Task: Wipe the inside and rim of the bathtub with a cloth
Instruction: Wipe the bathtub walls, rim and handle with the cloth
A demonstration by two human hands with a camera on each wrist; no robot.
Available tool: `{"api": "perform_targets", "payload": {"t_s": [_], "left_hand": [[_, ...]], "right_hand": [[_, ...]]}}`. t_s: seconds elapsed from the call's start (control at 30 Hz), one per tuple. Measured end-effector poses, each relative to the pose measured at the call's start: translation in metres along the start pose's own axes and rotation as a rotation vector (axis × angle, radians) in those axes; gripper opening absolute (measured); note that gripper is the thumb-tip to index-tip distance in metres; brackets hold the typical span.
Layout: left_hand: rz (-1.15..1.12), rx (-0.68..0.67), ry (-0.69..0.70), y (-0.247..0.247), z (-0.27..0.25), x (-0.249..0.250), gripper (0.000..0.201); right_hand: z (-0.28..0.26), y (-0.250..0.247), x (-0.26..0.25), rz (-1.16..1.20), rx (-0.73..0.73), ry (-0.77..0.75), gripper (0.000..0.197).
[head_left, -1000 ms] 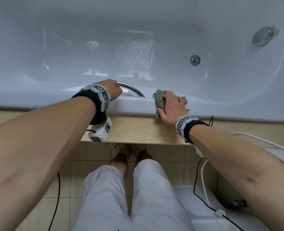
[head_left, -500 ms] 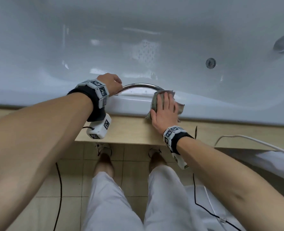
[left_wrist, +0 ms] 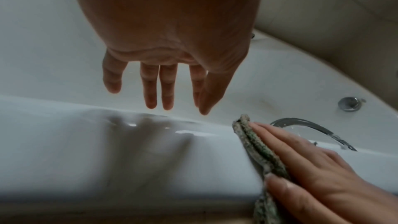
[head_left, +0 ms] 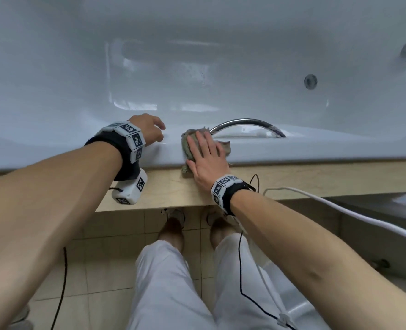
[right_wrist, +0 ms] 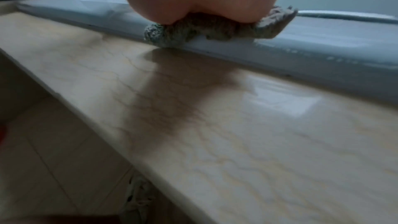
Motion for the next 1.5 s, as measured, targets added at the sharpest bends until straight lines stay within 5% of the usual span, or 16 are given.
{"api": "perform_targets", "payload": {"t_s": [0.37,0.8,1.07,1.37,1.5], "left_hand": [[0.045,-0.032,0.057,0.021,-0.013,0.056,0.038],[0.048,-0.023,0.027,0.017,-0.025,0.116,0.037],[0.045,0.028,-0.013,-0.006,-0.025,0.135,0.035],[-0.033,0.030,-0.039,0.010,-0.023,0.157,0.031],[-0.063,0.025,-0.052,0.014,-0.024,0.154,0.030]], "right_hand": [[-0.073,-0.008,0.132,0.088,0.069,0.351,0.059],[-0.117,-0.010,0.199,0.102,0.099,0.310,0.057],[-0.115,-0.032,0.267,0.144,0.172,0.563,0.043],[-0.066,-0.048,0.270,0.338,0.030,0.330,0.041],[-0.048,-0.043,0.252,0.388,-0.059,0.361,0.043]]}}
Point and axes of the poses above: each hand's wrist, its own z-axis towards the middle knuckle, its own y-axis out of the palm, x = y × z, the point moved 6 cm from there along z, towards the middle knuckle, and after that the axes turned 14 degrees about -y, right-handed, at the moved point
